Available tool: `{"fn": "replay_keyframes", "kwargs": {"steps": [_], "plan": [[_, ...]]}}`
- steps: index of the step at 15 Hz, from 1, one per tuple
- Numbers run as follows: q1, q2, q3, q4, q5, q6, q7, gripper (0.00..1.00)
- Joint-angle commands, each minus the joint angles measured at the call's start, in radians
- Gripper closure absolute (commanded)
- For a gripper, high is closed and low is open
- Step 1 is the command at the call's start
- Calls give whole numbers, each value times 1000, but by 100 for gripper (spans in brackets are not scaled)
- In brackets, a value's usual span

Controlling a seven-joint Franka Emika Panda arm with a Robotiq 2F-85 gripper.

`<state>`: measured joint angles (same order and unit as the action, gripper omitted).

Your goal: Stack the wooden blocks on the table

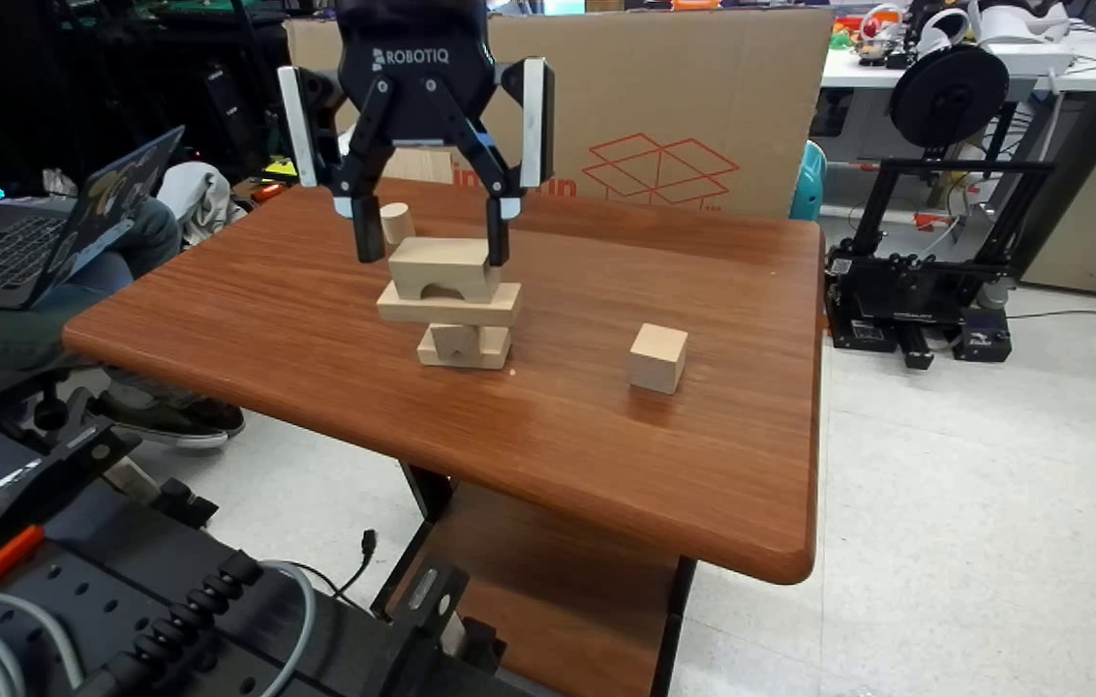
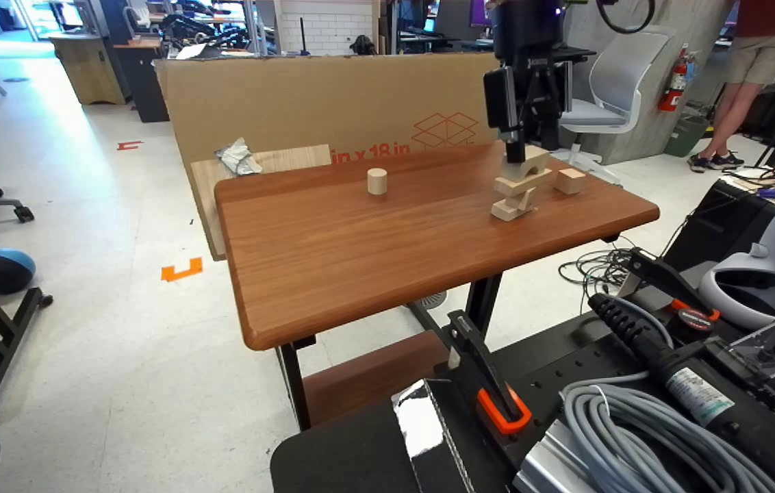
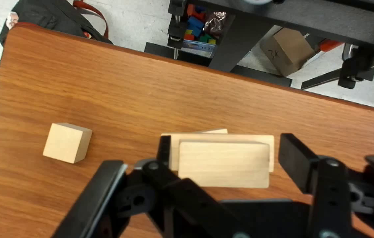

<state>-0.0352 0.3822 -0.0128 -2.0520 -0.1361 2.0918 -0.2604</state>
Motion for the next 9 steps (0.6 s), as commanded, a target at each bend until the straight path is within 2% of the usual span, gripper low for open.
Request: {"fn": "replay_keyframes", "kwargs": {"steps": [1, 4, 9], "plan": [[4, 11, 3, 31, -24, -50, -1, 0], [3, -7, 5, 31, -14, -63, 5, 0], [-3, -112, 11, 98, 65, -196, 65, 0]]}}
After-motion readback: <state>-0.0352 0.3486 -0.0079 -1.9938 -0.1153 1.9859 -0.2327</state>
